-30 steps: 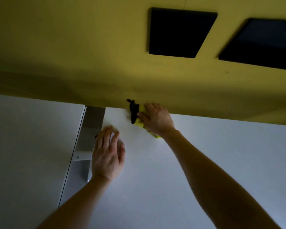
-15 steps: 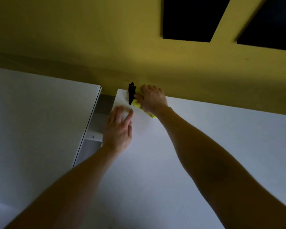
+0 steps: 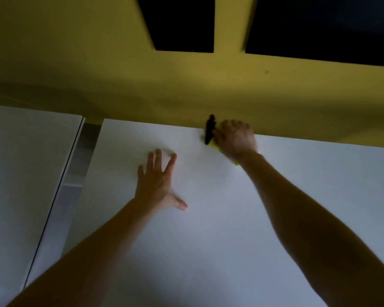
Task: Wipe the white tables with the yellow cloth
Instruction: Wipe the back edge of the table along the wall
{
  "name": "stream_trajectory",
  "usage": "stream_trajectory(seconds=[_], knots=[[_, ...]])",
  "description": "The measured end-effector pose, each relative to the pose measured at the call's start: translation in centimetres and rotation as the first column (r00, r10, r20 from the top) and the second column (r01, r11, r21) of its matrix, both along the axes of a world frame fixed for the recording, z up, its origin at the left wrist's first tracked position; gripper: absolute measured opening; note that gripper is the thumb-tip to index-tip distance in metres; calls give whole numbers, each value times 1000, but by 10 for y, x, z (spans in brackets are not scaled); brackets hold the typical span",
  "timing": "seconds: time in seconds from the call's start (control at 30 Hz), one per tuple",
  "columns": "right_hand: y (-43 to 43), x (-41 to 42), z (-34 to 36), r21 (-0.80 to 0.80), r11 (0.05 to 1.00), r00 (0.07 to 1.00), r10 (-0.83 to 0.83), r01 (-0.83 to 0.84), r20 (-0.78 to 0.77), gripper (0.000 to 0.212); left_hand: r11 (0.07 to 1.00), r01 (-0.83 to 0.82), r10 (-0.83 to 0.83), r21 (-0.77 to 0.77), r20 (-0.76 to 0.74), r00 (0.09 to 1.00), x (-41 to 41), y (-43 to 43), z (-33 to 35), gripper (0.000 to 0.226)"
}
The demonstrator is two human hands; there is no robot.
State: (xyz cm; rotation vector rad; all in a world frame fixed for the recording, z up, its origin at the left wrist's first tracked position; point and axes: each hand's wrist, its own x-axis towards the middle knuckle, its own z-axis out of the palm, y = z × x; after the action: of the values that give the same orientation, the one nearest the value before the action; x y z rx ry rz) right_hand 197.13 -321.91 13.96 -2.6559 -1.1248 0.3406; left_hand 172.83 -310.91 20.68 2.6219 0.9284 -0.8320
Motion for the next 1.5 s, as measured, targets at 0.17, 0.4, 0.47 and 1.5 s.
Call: stream_trajectory(seconds=[0.17,0.4,0.47,1.5], knots=[[76,-41,9,42,979,977,204,-202,-67,46,997,-41,46,66,-76,996,6,-4,-4,172],[-120,69,-5,143,987,997,-80,76,22,45,998,-13,21,58,-127,992,14,-4,-1,174],[-154,89,-3,102,985,989,-142,137,49,46,997,-45,51,62,-103,993,14,-4,-3,174],[48,-22,2,31,987,986,159,-158,-54,44,995,-61,70,78,-114,991,16,-6,3,171]])
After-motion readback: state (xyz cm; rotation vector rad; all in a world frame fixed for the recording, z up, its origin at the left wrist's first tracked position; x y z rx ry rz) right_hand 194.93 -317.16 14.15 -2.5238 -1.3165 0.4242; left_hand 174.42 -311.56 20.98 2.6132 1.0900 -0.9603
